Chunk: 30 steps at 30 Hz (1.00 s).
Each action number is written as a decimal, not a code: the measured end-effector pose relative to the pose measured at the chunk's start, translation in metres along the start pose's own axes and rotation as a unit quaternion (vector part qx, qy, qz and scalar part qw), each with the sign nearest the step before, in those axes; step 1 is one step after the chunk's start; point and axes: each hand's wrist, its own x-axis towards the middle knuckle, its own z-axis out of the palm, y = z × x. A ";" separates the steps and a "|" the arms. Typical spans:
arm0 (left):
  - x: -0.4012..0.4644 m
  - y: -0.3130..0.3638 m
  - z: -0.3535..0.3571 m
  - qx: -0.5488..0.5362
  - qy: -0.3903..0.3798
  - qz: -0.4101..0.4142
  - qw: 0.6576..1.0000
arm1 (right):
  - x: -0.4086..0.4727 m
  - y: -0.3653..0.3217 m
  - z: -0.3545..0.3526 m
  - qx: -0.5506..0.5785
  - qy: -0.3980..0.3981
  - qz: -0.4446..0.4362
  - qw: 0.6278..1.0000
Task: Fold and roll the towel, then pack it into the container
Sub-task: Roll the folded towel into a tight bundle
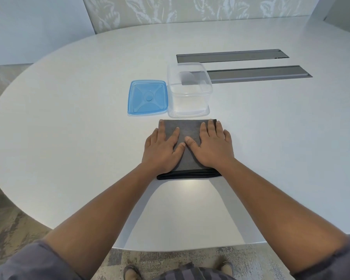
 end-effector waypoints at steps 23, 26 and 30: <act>0.003 -0.008 -0.054 -0.332 -0.056 -0.026 0.941 | 0.009 -0.081 0.007 0.284 0.039 -0.066 0.956; 0.004 -0.016 -0.065 -0.332 -0.039 -0.057 0.941 | 0.002 -0.091 0.013 0.320 0.052 -0.073 0.943; 0.009 -0.029 -0.076 -0.311 -0.062 -0.099 0.943 | -0.012 -0.102 0.021 0.345 0.061 -0.081 0.933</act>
